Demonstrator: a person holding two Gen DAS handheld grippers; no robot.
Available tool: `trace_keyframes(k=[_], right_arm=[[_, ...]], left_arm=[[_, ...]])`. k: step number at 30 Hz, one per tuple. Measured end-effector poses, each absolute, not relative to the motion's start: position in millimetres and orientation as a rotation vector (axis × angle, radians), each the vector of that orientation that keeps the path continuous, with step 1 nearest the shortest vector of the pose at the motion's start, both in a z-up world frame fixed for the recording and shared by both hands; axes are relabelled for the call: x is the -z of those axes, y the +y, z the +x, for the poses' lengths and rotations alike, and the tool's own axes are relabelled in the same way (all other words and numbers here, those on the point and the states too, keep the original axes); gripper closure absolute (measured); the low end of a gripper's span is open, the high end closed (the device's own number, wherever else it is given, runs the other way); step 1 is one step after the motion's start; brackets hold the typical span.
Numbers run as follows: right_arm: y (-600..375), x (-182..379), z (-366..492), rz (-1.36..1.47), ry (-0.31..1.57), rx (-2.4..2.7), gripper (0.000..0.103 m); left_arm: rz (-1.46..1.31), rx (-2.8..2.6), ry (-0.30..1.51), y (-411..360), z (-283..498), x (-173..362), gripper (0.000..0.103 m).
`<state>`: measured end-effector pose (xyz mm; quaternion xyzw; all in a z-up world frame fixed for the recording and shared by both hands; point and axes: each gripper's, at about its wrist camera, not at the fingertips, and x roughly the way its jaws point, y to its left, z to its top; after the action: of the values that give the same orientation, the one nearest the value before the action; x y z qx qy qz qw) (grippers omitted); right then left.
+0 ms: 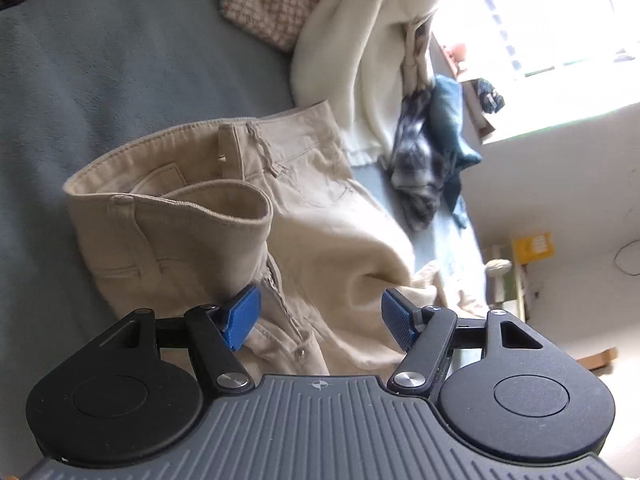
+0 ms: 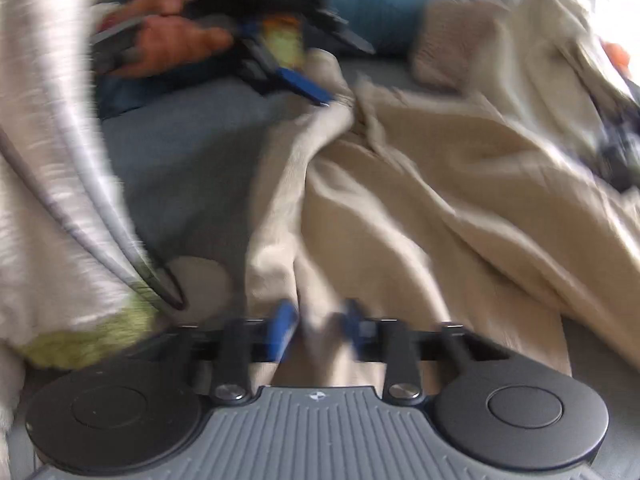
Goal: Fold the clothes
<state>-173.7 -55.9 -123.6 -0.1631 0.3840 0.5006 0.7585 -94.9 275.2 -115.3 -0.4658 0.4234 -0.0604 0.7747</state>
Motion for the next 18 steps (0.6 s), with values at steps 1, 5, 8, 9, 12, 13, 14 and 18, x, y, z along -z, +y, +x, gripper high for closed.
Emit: trace_keyframes(k=[1,5,8,9,12,13,14,18], right_arm=[[-61,127,-162,-0.271,0.893,-1.063,0.089],[-79,132,-144,-0.085,0.989,-1.033,0.091],[-79,133,-145,-0.107,0.977,-1.043,0.091],[-80,134,-145,-0.105,0.979,-1.046,0.091],[-81,135,-143,-0.084,0.988,-1.055,0.091],[-79,136,-141,-0.081,0.989,-1.057,0.091],[-77,136,-139,-0.078,0.990,-1.059,0.091],[-76,135,-141,-0.083,0.988,-1.049,0.091]], left_arm=[[-1.011,0.139,0.915,276,-96,112,0.036],[-0.973,0.188,0.906,279,-110,91,0.034],[-0.896,0.188,0.959,279,-118,78,0.032],[-0.853,0.169,0.991,277,-117,77,0.031],[-0.788,0.080,1.032,271,-114,76,0.030],[-0.782,0.045,1.033,271,-112,77,0.030],[-0.776,0.011,1.033,270,-110,78,0.030],[-0.824,-0.170,1.054,277,-102,84,0.024]])
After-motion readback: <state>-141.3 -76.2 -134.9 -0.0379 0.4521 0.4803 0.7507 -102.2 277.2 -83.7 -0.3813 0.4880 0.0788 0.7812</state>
